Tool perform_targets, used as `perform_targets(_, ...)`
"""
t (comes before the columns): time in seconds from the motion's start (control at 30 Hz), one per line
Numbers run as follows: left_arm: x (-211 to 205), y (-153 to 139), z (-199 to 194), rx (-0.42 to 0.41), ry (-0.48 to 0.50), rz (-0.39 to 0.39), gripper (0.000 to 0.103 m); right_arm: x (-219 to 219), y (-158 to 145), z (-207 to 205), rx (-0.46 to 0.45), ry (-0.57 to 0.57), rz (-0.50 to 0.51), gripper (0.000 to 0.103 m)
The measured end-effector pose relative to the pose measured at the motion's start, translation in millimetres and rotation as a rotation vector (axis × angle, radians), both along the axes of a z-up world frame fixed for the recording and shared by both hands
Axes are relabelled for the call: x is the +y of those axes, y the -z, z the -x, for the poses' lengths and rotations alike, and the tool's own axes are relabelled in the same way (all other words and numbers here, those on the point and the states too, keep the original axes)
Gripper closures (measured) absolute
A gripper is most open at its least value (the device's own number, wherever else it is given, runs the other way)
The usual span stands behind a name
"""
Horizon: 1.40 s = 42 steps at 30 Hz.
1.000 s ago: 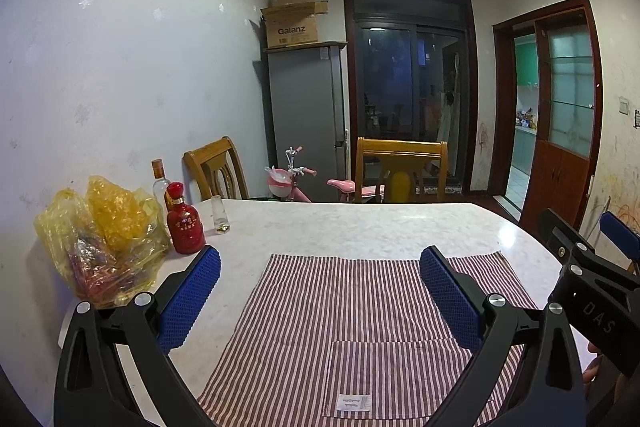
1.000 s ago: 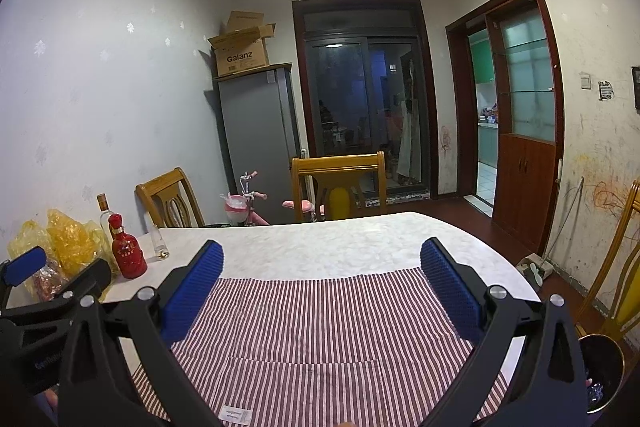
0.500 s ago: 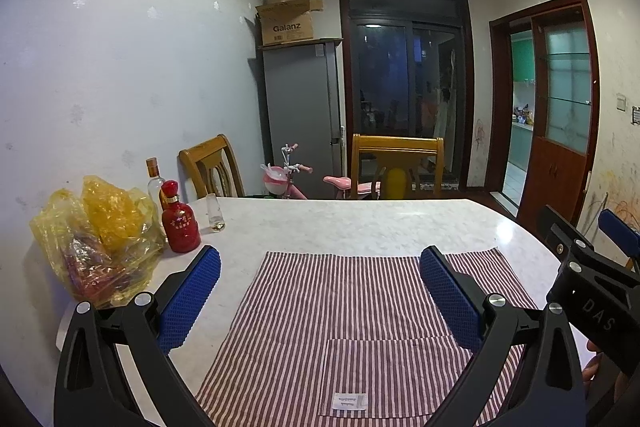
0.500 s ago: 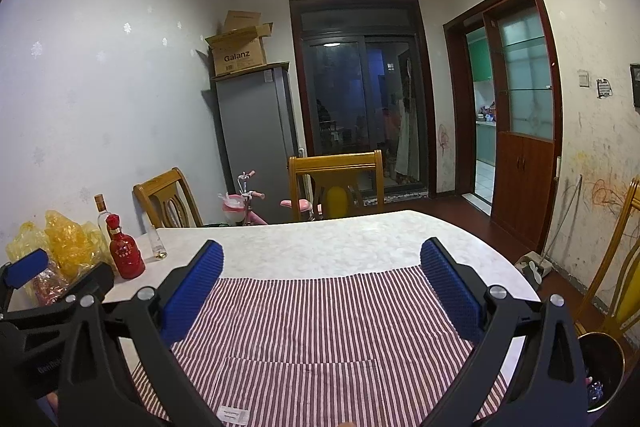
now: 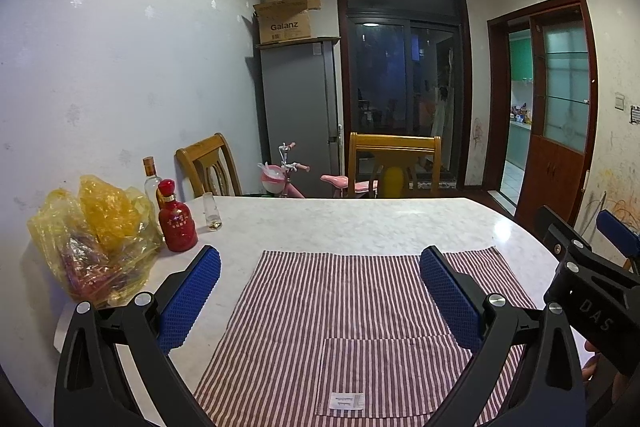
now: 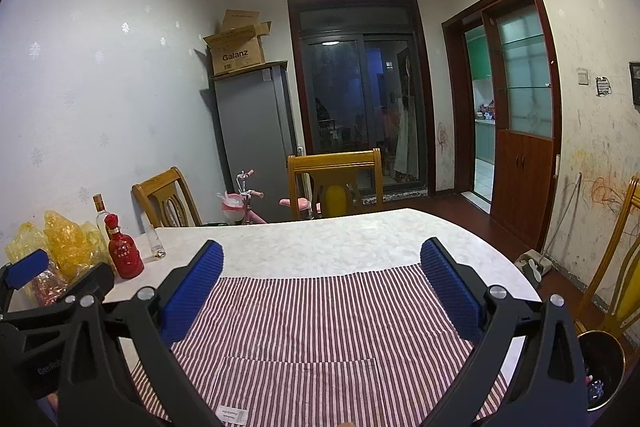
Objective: Collect trash
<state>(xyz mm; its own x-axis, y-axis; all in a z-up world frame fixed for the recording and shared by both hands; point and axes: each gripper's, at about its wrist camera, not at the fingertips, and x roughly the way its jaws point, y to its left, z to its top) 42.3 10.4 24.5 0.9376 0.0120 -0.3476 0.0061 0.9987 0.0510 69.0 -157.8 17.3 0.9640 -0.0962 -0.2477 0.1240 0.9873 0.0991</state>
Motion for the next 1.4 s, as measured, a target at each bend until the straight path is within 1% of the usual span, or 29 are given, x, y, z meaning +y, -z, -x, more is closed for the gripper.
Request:
perform_targets(0.83,3.8,2.6,-6.4,0.005,0.012,0.007,0.006,0.7,3.7,-1.4,0.002,0.001,-0.001,0.004)
perform_targets(1.17,2.4,4.4,-8.0,-0.001,0.022,-0.010,0.006,0.1,5.9,-1.3,0.005,0.003,-0.004,0.004)
perform_targets(1.23,3.1,4.5,-7.3,-0.005,0.029,0.009,0.006,0.1,5.9,-1.2,0.005,0.003,-0.003,0.004)
perform_targets(1.33,8.4,5.5,-8.5,0.007,0.047,0.074,0.006,-0.1,6.0,-0.9,0.004,0.003,-0.004,0.004)
perform_targets(1.37,8.9,5.7,-8.5,0.007,0.035,0.077,0.006,-0.1,6.0,-0.9,0.003,0.004,-0.004,0.004)
perform_targets(1.4,7.7,6.0,-7.8,0.000,0.000,0.058,0.006,-0.2,5.6,-1.1,0.004,0.005,-0.003,0.004)
